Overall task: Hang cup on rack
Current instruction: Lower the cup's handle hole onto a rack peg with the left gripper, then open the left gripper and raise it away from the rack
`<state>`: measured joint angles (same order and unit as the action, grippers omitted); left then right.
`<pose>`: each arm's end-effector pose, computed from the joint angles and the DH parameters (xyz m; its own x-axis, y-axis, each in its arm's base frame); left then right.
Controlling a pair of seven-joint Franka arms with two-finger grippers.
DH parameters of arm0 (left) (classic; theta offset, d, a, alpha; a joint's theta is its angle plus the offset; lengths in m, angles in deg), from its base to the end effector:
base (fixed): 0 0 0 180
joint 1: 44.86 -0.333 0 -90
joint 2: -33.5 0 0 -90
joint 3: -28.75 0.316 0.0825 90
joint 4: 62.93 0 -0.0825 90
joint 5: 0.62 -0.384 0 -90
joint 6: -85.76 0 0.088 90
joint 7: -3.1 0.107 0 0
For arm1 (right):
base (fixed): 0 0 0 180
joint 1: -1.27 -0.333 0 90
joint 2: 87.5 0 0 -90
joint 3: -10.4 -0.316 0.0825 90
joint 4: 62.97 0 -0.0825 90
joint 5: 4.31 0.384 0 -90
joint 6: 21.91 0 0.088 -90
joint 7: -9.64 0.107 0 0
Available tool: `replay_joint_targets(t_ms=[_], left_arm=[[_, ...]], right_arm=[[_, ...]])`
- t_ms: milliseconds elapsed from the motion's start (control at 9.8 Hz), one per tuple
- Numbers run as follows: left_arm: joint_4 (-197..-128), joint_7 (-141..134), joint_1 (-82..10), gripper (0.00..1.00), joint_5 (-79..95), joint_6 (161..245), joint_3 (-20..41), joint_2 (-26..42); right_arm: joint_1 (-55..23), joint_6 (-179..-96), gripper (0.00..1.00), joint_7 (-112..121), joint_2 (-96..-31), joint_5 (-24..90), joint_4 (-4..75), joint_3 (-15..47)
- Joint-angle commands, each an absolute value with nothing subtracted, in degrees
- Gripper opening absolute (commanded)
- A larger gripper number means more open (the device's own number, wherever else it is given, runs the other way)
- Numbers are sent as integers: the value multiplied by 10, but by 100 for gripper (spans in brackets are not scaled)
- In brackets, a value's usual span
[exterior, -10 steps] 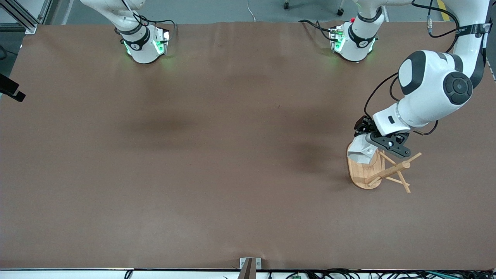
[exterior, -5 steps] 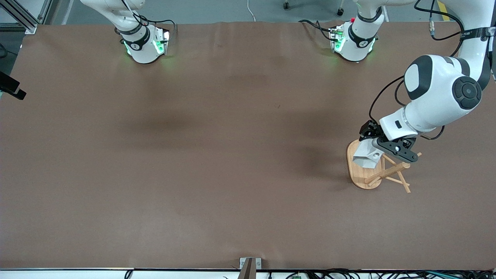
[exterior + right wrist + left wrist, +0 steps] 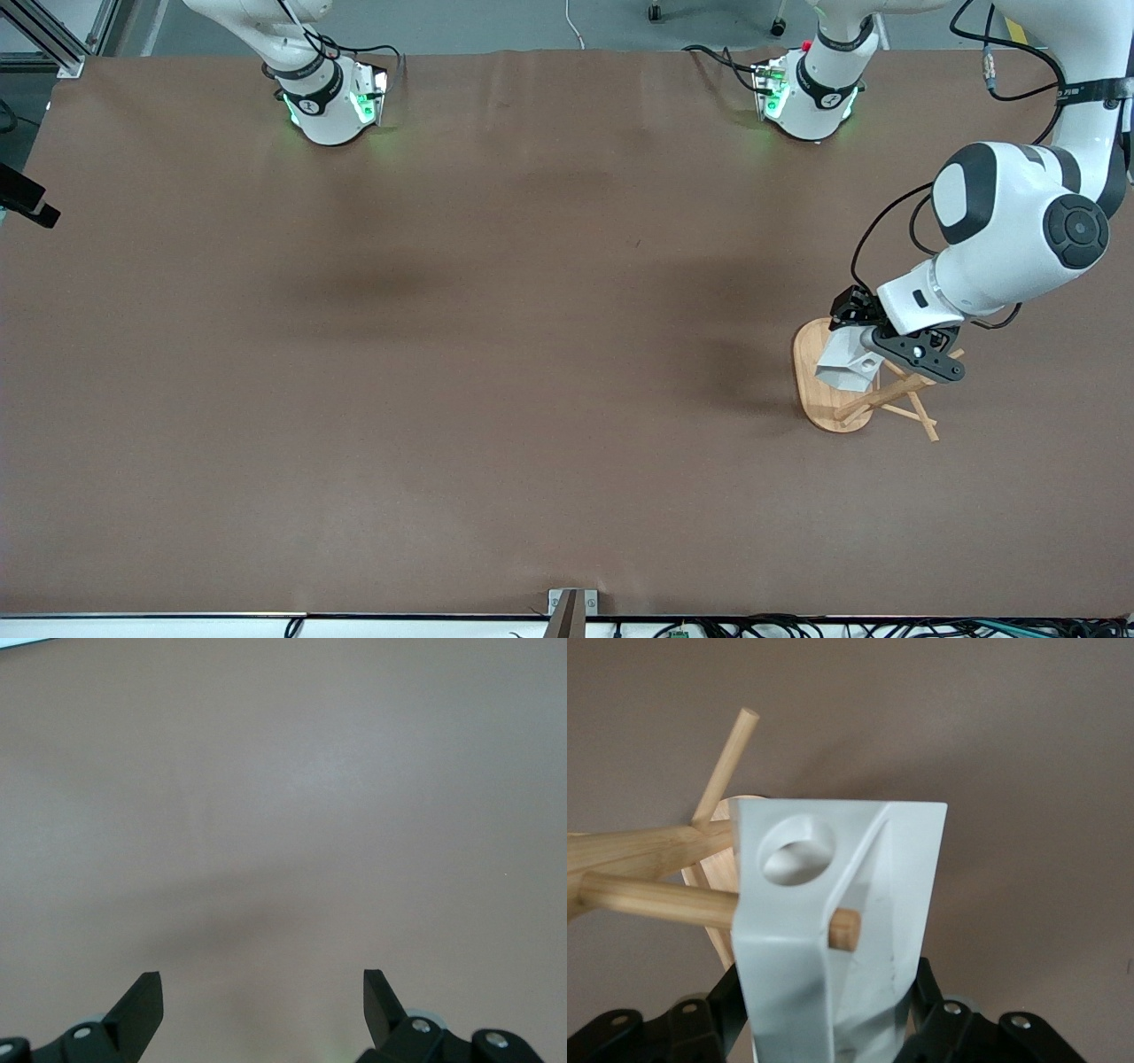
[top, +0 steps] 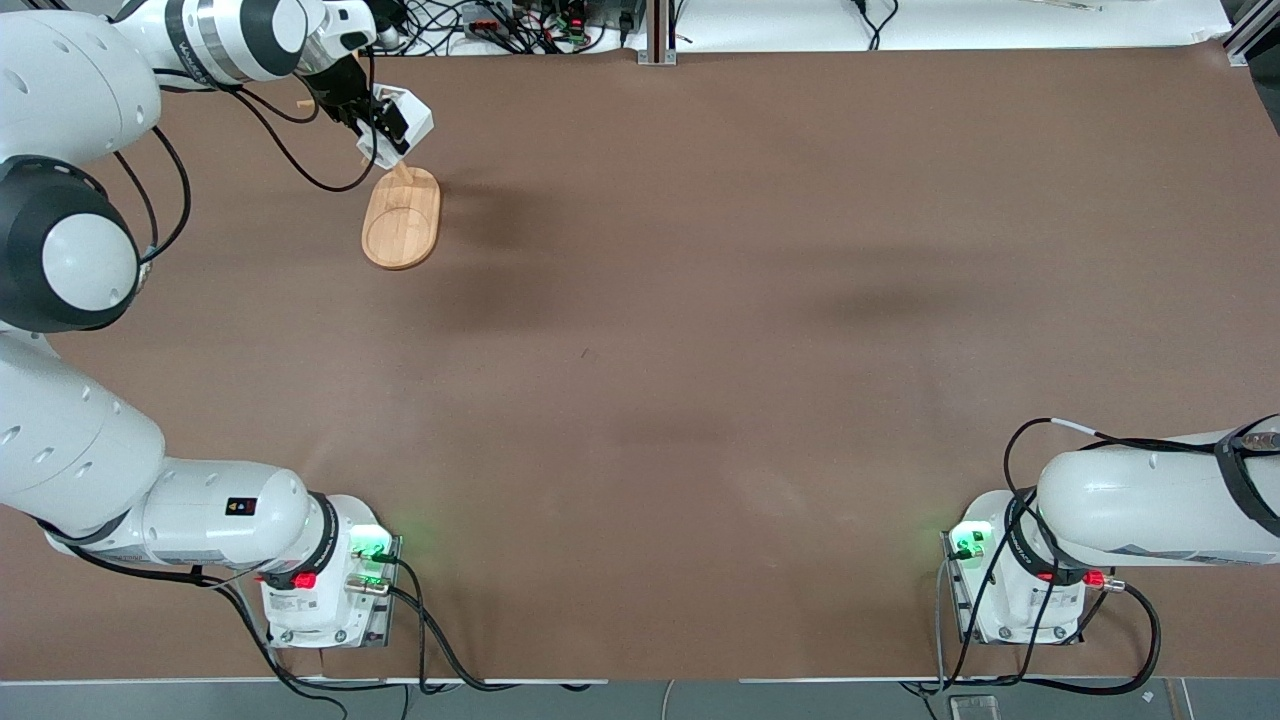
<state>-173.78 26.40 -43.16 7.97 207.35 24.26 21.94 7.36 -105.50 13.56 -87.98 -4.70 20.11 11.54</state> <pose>0.5952 -0.0696 0.3825 0.9079 -0.4175 0.0378 -0.4186 -0.8977 0.1380 0.5355 -0.0688 0.6755 0.9808 -0.1941 0.0177 -0.1942 -0.9809 0.0054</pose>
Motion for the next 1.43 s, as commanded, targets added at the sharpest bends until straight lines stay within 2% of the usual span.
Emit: replay_joint_targets(t_ms=[0, 102, 204, 306, 612, 816, 1327], left_arm=[[-1729, 279, -429, 20, 86, 2078, 251, 195], [-1729, 279, -429, 24, 86, 2078, 253, 194], [-1729, 279, -428, 68, 86, 2078, 255, 194], [-1729, 279, -427, 100, 86, 2078, 256, 198], [-1709, 263, -427, 100, 88, 2068, 258, 215], [-1685, 196, -427, 100, 88, 2015, 257, 238], [-1672, 28, -403, 100, 57, 1885, 259, 354]], right_arm=[[79, -1049, 100, 129, -878, -51, 191, 112], [79, -1047, 100, 130, -878, -51, 191, 112], [78, -1048, 100, 130, -877, -51, 191, 113], [79, -1050, 100, 130, -878, -51, 191, 112], [73, -1047, 100, 130, -878, -51, 191, 115], [47, -1048, 100, 130, -878, -51, 191, 147], [50, -1049, 100, 129, -878, -51, 191, 147]])
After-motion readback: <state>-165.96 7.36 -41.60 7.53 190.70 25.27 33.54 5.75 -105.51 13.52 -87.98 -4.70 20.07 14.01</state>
